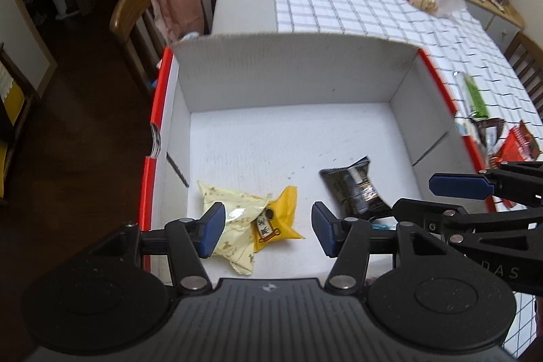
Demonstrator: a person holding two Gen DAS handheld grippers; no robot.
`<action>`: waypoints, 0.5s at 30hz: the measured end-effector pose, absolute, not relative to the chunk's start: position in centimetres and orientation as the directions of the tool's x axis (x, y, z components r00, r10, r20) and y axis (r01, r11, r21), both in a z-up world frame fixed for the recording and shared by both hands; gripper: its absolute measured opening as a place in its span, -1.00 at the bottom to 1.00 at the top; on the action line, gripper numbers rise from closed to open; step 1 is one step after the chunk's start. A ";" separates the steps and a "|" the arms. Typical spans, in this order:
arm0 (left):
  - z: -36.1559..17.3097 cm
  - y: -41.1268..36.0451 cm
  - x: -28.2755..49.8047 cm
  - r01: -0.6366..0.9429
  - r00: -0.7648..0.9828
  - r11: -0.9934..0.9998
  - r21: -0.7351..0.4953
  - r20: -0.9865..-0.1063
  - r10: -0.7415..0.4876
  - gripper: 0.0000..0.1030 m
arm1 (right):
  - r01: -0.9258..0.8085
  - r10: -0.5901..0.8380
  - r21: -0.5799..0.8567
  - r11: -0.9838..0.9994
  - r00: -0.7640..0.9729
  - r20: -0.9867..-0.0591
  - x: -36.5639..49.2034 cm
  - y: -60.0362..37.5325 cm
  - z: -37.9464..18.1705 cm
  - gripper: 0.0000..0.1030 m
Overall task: Organize snacks
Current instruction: 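Move both tools back from the box toward the remaining snacks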
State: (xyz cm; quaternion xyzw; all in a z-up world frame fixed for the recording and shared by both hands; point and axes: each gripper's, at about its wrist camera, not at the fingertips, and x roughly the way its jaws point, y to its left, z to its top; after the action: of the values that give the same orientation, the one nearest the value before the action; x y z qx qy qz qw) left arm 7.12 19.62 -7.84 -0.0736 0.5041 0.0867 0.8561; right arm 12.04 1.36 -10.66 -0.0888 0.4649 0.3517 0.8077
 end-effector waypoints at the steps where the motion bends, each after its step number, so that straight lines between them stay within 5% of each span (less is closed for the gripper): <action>1: -7.4 19.4 6.9 -0.219 0.489 0.975 -0.040 -0.869 0.074 0.12 | -0.651 0.492 0.187 0.736 0.325 -0.807 11.9 1.1 -10.3 -0.03; 15: -2.8 15.3 5.1 -0.138 0.641 0.986 -0.095 -0.767 0.016 0.38 | -0.616 0.536 0.198 0.763 0.431 -0.726 10.7 -4.8 -5.8 0.50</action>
State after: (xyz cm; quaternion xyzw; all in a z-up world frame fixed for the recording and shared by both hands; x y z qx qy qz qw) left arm 5.14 15.28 -2.78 -0.0724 0.4213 0.0428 0.9030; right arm 10.67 -4.82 -5.78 -0.0482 0.4103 0.3410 0.8444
